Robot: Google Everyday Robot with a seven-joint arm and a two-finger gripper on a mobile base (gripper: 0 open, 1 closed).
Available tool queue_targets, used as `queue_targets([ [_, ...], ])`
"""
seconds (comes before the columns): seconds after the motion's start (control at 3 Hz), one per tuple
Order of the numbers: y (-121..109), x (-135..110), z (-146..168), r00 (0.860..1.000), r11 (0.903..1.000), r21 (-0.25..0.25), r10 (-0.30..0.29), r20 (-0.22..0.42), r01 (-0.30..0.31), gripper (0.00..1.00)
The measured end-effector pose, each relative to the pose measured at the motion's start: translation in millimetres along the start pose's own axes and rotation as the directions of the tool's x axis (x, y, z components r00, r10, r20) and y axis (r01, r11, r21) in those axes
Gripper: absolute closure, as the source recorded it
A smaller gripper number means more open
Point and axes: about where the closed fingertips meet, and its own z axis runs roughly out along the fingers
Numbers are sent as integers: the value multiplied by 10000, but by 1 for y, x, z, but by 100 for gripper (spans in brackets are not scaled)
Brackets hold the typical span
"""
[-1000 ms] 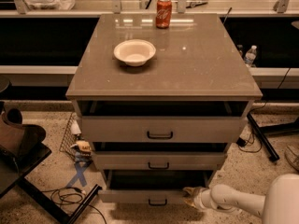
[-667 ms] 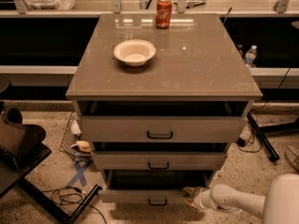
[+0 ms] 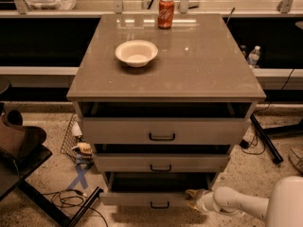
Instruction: Open bottom drawer
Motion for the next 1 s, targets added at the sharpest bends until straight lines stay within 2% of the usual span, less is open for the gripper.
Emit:
queue_targets([
  [0.33,0,0,0,10000,10000,-2,0,1,0,28],
  [0.67,0,0,0,10000,10000,-2,0,1,0,5],
  [1.0,1,-1,1,10000,10000,-18,-4,17,4,0],
])
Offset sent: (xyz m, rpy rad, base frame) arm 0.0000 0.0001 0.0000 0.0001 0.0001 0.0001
